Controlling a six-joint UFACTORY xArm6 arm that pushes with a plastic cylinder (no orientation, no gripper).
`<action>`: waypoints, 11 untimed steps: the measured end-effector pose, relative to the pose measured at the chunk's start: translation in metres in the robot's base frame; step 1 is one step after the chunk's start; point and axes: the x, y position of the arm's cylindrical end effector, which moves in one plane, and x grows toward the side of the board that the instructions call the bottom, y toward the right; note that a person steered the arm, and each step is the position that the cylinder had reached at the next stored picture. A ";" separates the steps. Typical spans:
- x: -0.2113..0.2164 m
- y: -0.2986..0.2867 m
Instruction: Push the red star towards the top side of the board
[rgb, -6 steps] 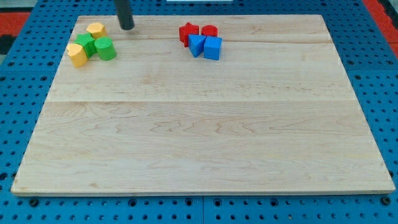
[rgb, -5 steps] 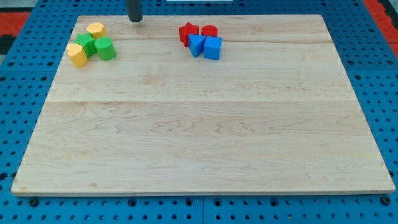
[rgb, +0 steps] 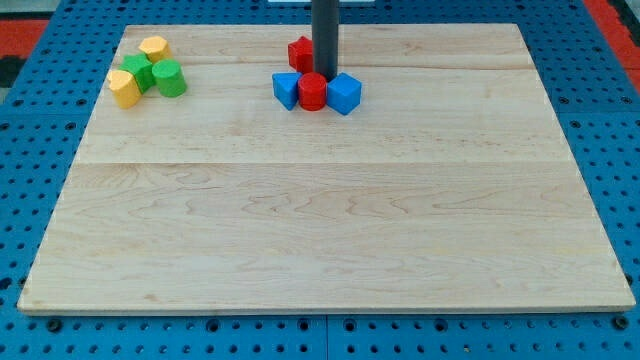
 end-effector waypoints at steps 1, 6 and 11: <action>-0.013 0.001; -0.015 -0.020; -0.037 -0.019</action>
